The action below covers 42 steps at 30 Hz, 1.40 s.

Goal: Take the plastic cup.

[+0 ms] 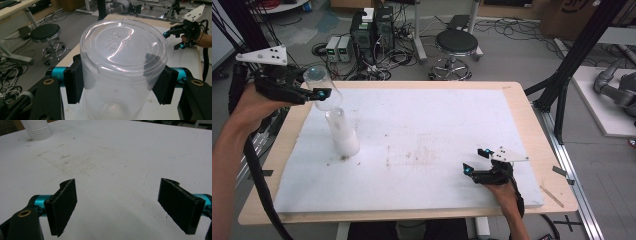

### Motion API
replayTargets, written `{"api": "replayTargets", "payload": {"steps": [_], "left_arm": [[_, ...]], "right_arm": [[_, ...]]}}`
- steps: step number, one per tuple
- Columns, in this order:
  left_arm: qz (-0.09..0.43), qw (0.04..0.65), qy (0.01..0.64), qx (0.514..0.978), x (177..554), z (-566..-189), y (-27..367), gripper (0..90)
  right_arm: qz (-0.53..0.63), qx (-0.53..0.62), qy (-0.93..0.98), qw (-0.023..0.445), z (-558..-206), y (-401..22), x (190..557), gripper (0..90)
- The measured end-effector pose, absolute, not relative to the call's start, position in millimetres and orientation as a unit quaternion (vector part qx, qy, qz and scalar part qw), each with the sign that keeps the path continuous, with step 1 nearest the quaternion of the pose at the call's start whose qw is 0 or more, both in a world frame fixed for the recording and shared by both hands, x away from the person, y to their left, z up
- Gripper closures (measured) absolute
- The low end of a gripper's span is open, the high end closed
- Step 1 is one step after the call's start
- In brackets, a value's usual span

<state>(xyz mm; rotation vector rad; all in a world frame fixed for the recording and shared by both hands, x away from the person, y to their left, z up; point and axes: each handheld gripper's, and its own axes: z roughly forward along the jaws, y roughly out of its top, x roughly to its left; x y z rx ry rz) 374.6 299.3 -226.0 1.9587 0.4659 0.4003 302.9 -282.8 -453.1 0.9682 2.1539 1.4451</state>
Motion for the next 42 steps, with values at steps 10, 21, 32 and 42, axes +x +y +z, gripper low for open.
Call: {"api": "replayTargets", "payload": {"steps": [10,21,32,42], "left_arm": [[0.159,0.523,0.186,0.817,358.5,-222.0,289.6,36.2],[0.143,0.545,0.153,0.812,324.2,-242.2,258.9,36.5],[0.096,0.574,0.110,0.806,305.2,-290.5,198.9,36.5],[0.084,0.595,0.087,0.794,301.0,-327.8,167.5,36.5]], "right_arm": [[0.515,0.344,0.762,0.189,-453.0,-283.2,302.4,15.2],[0.516,0.347,0.761,0.186,-453.0,-283.8,302.6,15.2],[0.523,0.339,0.757,0.197,-452.9,-284.0,299.3,15.2],[0.526,0.339,0.756,0.194,-453.0,-284.9,299.7,15.2]]}}
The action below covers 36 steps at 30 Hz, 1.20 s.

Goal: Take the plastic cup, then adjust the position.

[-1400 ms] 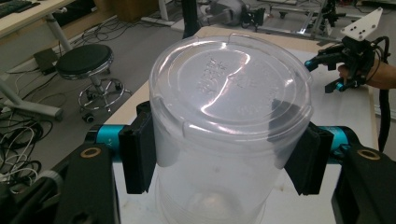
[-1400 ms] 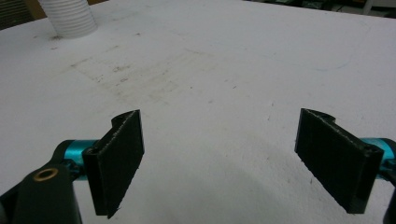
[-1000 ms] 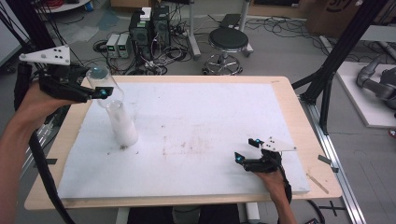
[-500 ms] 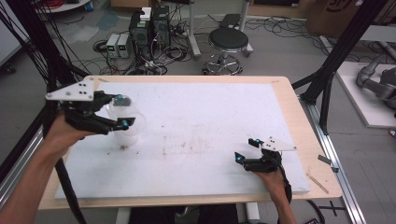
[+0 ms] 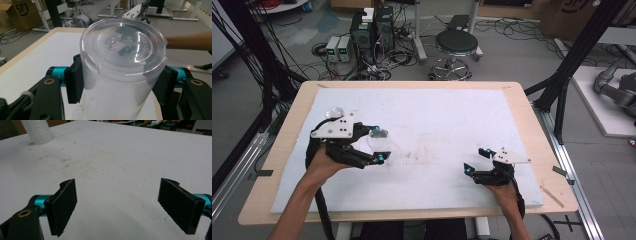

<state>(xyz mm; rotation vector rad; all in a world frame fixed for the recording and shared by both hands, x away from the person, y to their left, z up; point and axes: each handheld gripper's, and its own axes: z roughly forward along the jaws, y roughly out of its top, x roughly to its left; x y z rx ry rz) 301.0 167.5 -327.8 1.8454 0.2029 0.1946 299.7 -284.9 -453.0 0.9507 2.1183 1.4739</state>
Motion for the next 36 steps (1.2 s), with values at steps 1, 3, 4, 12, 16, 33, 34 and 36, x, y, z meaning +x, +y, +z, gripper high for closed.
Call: {"api": "replayTargets", "payload": {"steps": [1,3,4,12,16,33,34,36], "left_arm": [[0.083,0.596,0.085,0.794,300.4,-331.2,165.1,36.5],[0.077,0.602,0.081,0.790,300.0,-337.5,161.7,36.5],[0.077,0.603,0.081,0.790,299.9,-340.3,160.5,36.5],[0.062,0.609,0.080,0.787,304.0,-357.6,158.0,36.4],[0.057,0.609,0.084,0.787,307.9,-359.9,158.2,36.4],[0.060,0.608,0.088,0.787,308.4,-362.3,160.5,36.5],[0.061,0.608,0.089,0.787,308.7,-362.3,161.0,36.5],[0.061,0.610,0.090,0.785,309.2,-362.3,161.3,36.5]], "right_arm": [[0.526,0.339,0.756,0.194,-453.0,-284.9,299.7,15.2],[0.526,0.339,0.755,0.194,-453.0,-285.0,299.7,15.2],[0.526,0.337,0.756,0.196,-453.0,-285.0,300.0,15.2],[0.525,0.337,0.756,0.199,-453.0,-284.8,299.7,15.2],[0.524,0.337,0.756,0.201,-453.0,-284.7,299.2,15.2],[0.525,0.338,0.759,0.182,-452.8,-285.5,302.8,15.2],[0.524,0.336,0.762,0.178,-452.6,-284.9,302.6,15.2],[0.525,0.329,0.765,0.178,-452.3,-284.5,302.3,15.2]]}}
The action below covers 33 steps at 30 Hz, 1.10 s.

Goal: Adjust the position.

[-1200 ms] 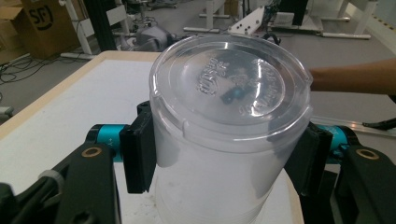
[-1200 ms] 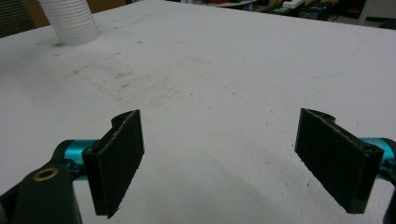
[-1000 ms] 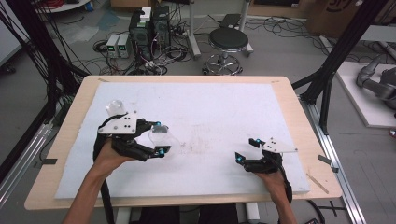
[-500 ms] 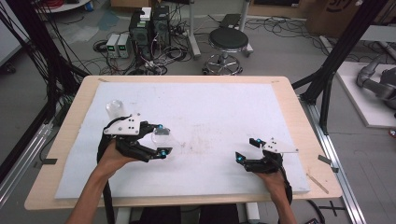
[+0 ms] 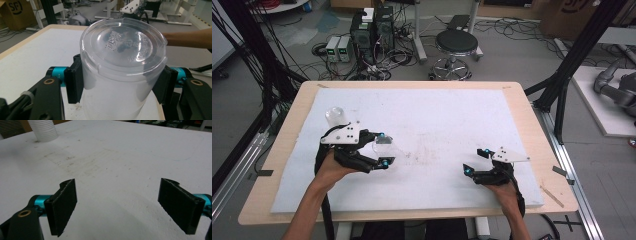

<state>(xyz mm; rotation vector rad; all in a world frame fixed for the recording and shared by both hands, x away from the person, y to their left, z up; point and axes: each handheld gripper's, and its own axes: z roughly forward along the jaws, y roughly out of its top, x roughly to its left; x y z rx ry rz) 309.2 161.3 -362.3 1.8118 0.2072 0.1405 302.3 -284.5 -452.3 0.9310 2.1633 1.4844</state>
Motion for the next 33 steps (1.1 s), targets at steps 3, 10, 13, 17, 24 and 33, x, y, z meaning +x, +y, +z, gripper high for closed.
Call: {"api": "replayTargets", "payload": {"steps": [3,10,13,17,24,33], "left_arm": [[0.059,0.612,0.088,0.784,310.3,-362.6,161.2,36.5],[0.055,0.617,0.085,0.780,311.3,-362.9,158.4,36.5],[0.052,0.620,0.084,0.779,311.1,-362.9,157.6,36.5],[0.049,0.623,0.081,0.776,310.1,-362.7,155.0,36.5],[0.042,0.620,0.071,0.780,308.4,-363.1,145.9,36.7],[0.029,0.625,0.063,0.778,306.5,-364.5,132.6,36.6]], "right_arm": [[0.529,0.325,0.764,0.175,-450.9,-283.5,301.3,15.2],[0.552,0.281,0.770,0.155,-430.9,-276.3,298.4,15.2],[0.560,0.256,0.776,0.134,-421.7,-271.2,297.1,15.1],[0.571,0.232,0.780,0.111,-412.9,-263.8,295.6,15.2],[0.581,0.186,0.788,0.086,-400.0,-247.7,295.3,15.1],[0.584,0.142,0.797,0.054,-387.4,-228.7,297.6,15.2]]}}
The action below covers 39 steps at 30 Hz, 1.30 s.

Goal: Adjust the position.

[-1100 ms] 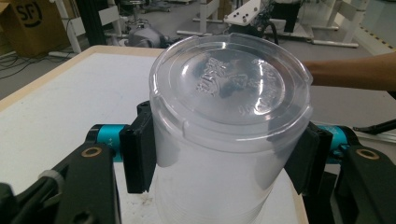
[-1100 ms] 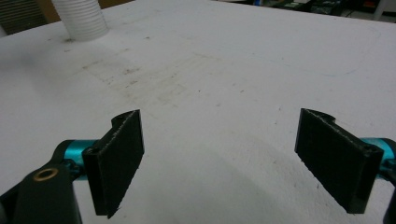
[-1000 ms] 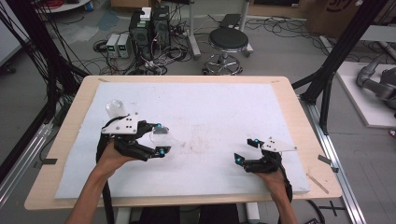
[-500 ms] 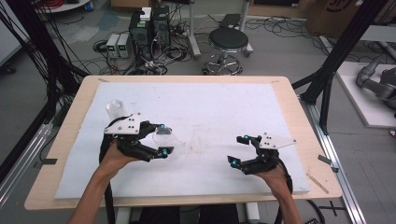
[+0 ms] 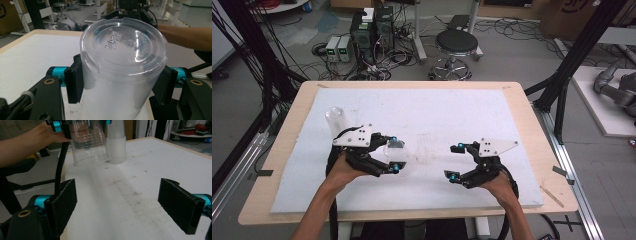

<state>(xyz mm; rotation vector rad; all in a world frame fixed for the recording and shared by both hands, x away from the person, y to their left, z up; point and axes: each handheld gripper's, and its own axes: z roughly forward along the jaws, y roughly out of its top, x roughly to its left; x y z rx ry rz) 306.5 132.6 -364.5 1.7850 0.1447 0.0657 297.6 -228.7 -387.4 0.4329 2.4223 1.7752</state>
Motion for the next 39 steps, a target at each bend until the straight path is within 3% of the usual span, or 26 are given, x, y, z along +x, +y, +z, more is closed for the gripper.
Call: {"api": "replayTargets", "payload": {"steps": [39], "left_arm": [[-0.017,0.658,0.040,0.751,297.1,-367.0,97.9,37.2]], "right_arm": [[0.596,0.034,0.802,-0.033,-378.9,-152.8,298.7,15.2]]}}
